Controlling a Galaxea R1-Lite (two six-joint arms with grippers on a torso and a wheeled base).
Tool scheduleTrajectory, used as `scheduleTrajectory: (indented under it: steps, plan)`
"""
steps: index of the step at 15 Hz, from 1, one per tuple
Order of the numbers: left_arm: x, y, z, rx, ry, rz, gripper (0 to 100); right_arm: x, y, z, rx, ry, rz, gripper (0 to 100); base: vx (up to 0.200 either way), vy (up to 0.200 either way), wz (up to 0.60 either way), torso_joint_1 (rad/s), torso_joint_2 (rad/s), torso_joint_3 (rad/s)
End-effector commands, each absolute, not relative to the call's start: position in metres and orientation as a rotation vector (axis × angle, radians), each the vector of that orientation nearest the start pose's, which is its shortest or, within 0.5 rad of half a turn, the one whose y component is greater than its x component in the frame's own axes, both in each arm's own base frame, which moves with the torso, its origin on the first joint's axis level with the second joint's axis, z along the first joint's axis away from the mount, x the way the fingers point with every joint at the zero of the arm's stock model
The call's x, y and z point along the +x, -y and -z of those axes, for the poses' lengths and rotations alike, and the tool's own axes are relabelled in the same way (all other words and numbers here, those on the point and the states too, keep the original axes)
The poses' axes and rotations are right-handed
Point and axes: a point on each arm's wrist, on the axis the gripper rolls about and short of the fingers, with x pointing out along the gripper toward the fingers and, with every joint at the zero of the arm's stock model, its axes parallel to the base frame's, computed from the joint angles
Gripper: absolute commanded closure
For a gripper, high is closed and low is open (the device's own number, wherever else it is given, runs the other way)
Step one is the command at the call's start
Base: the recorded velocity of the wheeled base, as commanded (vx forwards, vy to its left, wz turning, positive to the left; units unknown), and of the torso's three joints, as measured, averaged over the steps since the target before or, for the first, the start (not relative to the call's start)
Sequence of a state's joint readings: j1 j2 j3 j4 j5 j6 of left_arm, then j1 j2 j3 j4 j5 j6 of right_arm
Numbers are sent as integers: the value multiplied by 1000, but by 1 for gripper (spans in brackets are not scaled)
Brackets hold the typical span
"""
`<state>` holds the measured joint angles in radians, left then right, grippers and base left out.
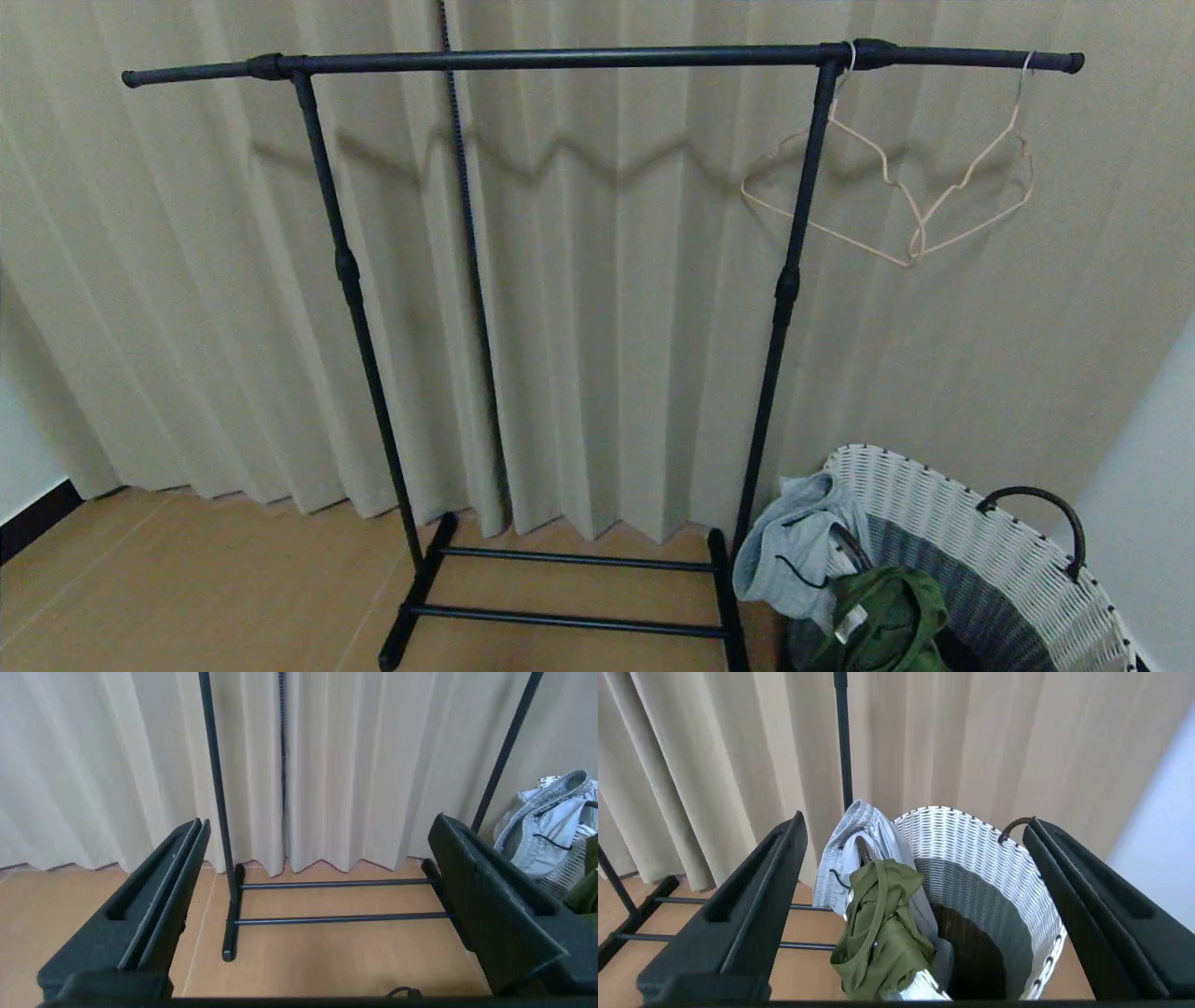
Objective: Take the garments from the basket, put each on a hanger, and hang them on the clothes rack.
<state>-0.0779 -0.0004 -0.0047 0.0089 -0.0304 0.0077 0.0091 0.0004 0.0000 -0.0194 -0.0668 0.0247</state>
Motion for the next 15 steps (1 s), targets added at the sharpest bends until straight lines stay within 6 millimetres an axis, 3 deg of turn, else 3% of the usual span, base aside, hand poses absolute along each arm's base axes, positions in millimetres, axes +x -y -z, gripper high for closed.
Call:
scheduleTrajectory:
  steps: [1,5,15]
  plan:
    - [-23,-1,-76,9,-3,110,0,-23,2,-78,24,21,57,0,200,0,0,-2,2,7]
    - [-23,-1,-76,9,-3,110,0,-23,2,-78,27,21,58,0,200,0,0,0,5,2]
    - [-23,-1,-76,6,-3,109,0,-23,2,-78,19,20,55,0,0,0,0,-35,120,88]
